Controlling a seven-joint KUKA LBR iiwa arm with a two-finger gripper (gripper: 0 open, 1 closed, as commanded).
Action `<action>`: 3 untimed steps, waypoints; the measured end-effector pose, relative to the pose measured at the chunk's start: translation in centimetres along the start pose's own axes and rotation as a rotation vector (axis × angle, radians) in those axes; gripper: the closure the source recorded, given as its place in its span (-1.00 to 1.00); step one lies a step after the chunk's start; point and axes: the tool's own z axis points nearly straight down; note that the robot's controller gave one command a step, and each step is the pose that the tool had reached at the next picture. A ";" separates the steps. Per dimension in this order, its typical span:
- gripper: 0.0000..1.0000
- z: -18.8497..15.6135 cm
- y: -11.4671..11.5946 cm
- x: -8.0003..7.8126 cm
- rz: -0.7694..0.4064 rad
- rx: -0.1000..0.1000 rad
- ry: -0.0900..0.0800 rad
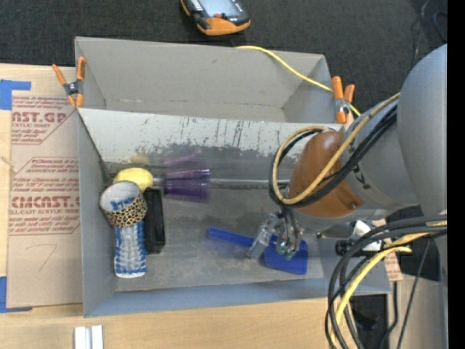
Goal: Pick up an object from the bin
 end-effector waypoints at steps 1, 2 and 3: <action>1.00 0.0 0.0 0.0 0.000 0.000 0.000; 1.00 -1.8 -0.1 0.1 0.000 0.002 0.004; 1.00 -5.0 -0.1 0.3 0.000 0.006 0.010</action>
Offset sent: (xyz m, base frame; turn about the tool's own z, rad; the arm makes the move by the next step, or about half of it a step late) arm 0.0000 0.0000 0.0404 -0.0001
